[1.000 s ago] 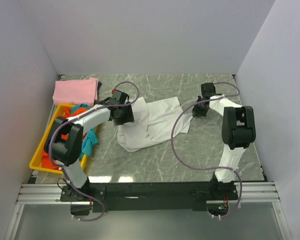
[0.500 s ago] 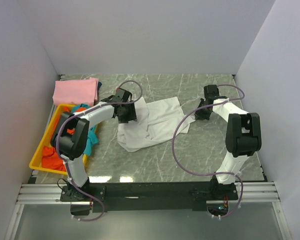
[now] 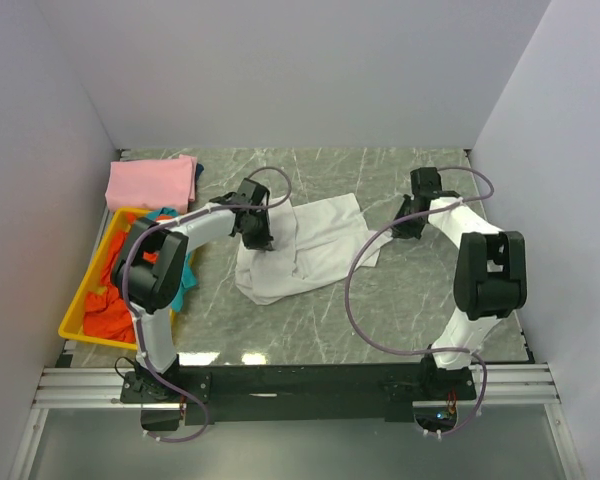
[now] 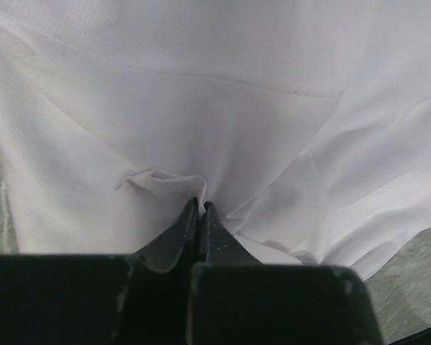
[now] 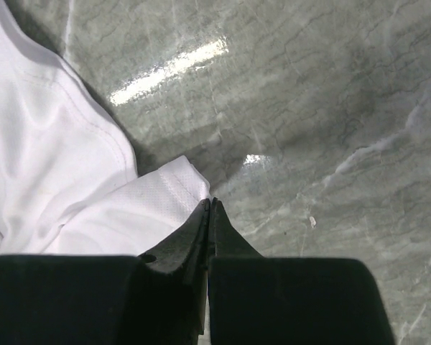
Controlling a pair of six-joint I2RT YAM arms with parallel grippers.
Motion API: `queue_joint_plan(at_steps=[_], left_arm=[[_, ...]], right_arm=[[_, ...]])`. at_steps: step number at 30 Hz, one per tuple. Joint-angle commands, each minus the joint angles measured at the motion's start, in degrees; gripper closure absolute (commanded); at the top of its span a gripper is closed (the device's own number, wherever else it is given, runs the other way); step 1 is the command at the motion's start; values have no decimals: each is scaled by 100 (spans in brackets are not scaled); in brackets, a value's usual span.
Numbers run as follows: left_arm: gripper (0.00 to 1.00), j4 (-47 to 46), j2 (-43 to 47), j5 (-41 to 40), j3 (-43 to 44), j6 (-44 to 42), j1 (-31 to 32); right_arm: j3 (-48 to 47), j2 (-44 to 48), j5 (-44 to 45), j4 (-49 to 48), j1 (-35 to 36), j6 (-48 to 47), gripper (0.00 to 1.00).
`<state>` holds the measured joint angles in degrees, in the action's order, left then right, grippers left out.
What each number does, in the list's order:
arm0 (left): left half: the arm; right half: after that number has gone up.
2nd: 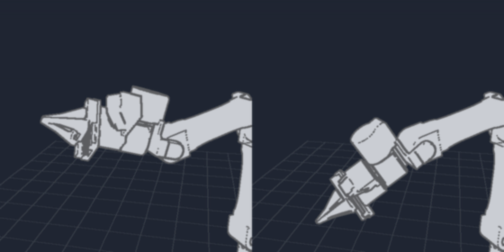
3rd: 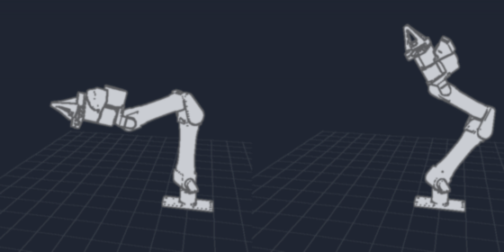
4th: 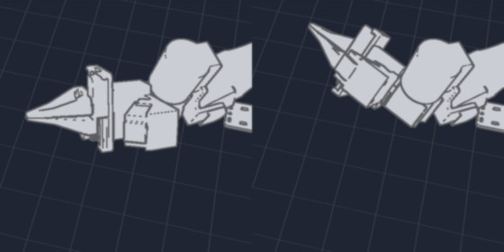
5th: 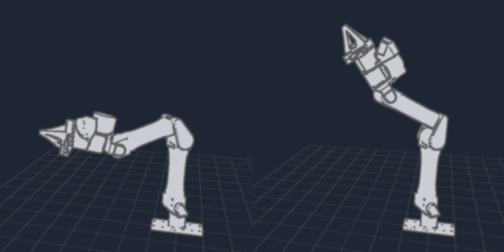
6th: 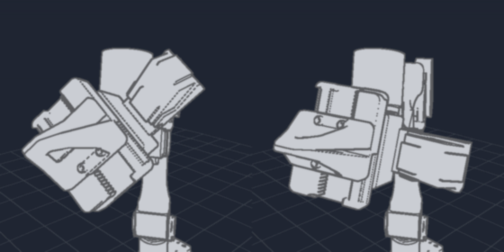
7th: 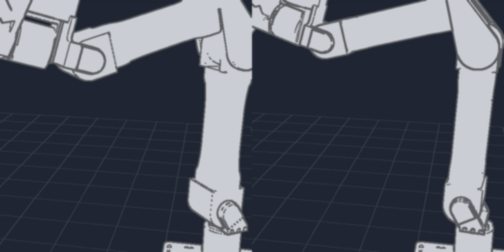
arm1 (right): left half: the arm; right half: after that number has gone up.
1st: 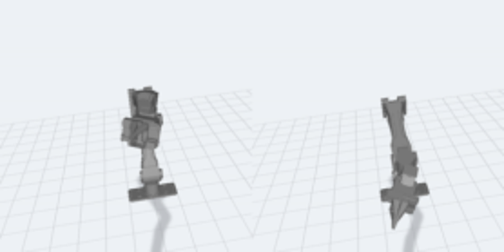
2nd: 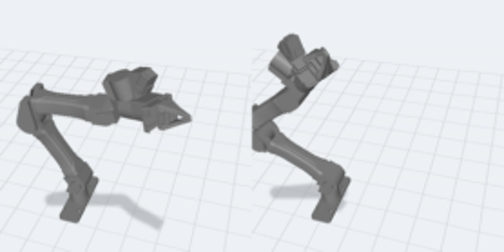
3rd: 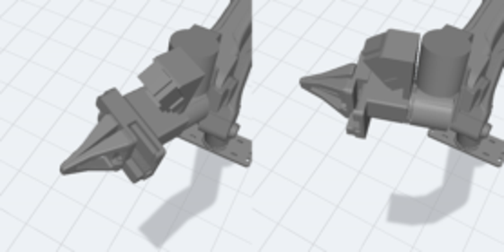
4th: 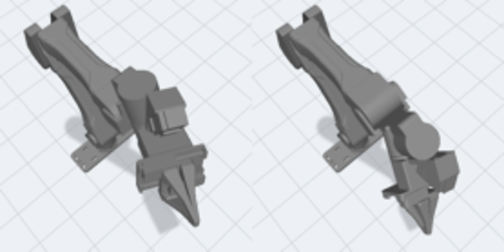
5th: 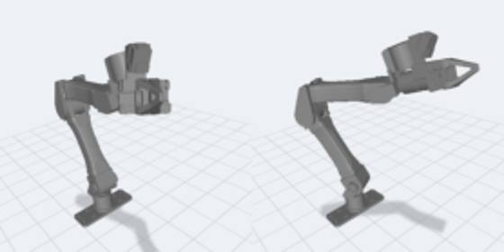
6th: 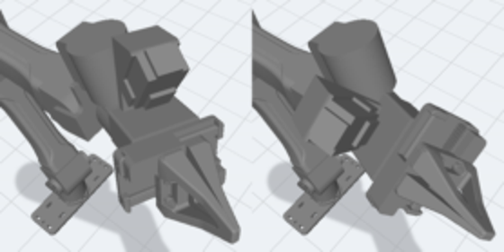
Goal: Fold and stack the t-shirts
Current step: Flatten the tshirt out
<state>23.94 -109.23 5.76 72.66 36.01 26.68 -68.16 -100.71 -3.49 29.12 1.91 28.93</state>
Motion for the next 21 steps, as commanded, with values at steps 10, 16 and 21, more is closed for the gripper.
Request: queue_joint_plan(at_steps=[10, 16, 21], left_arm=[[98, 717, 1061, -1015, 2242, -516, -303], [97, 394, 1860, -1173, 2851, -893, -523], [89, -803, 3282, -1174, 1288, -1175, -532]], right_arm=[[-1453, 1211, 24, 1209, -692, -150, 100], [-2850, 1615, 103, 1825, -833, -388, 100], [-2853, 2203, 15, 1772, -833, -318, 100]])
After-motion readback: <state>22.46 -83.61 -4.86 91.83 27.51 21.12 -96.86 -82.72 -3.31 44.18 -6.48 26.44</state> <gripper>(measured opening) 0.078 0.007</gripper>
